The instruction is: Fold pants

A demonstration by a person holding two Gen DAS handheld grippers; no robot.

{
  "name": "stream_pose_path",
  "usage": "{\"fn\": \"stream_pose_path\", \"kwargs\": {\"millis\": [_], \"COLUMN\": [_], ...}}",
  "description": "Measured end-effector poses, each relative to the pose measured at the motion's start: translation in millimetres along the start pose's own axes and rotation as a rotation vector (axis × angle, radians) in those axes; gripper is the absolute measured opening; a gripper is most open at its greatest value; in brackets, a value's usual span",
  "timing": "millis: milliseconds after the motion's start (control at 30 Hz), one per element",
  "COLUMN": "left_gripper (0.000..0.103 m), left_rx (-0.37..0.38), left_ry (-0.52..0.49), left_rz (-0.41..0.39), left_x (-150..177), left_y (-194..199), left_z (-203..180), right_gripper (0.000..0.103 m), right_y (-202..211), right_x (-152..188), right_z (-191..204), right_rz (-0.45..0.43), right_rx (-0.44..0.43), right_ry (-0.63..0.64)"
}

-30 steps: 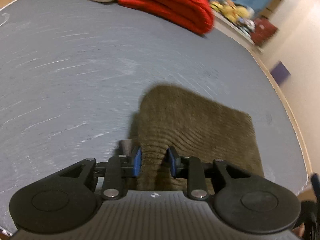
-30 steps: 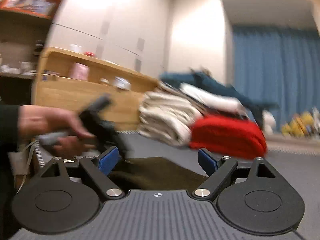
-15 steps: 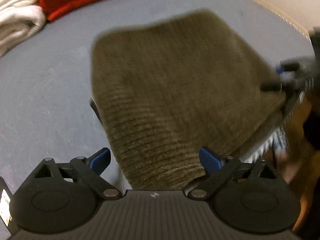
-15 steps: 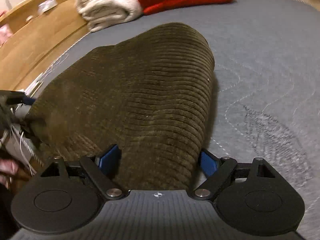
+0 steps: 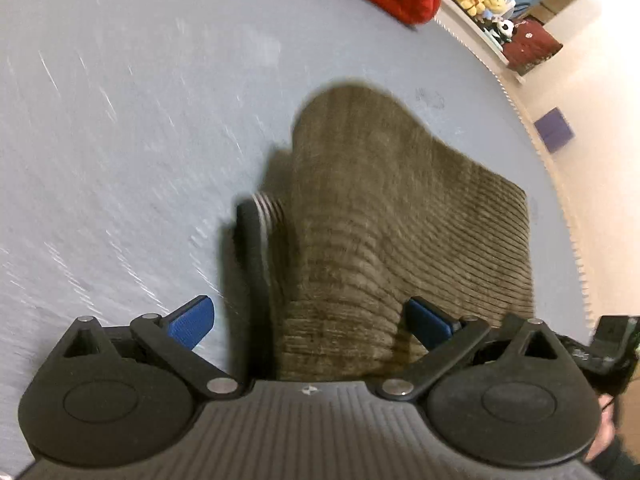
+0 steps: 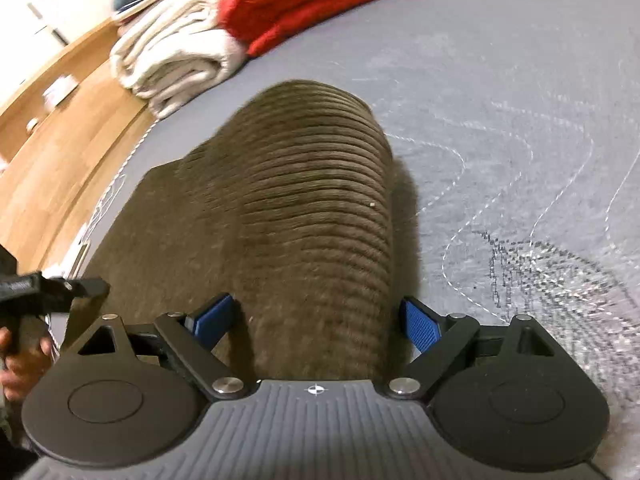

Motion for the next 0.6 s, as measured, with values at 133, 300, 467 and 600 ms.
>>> {"fn": "stream_pose_path", "kwargs": {"millis": [133,300,467,600], "left_gripper": [0.084,0.060,0.053,0.052], "left_rx": [0.038,0.005,0.072,0.123], "left_ry": [0.006,-0.063,-0.152,-0.208], "left_rz": [-0.019,-0.077,-0.086,-0.138], "left_x": [2,-6,-15,-31], "left_y": [-4,-1,-33,-63], "left_z": [-9,-47,-121,-189], "right_gripper": [0.036,0.020,0.019,0.019], "right_y": [6,39,74,111], "right_x": [-4,-26,-63,-102], "right_z": [10,15,-27,-69], "right_rz": [-0.041,-0.129,-0.215,-0.282], "right_rx": [-0.032,-0.095,-0.024,0.054], "right_ry": [0.008,0.042,0.021,0.038]}}
Point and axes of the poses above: each gripper's, at about its wrist camera, not at the fingertips, and y roughly against the way its jaws point, z to its left, x to its underside, the point moved 7 cm from there along -y, roughly the way its jaws point, and after that the axes turned 1 degree about -y, right-handed, at the moved point
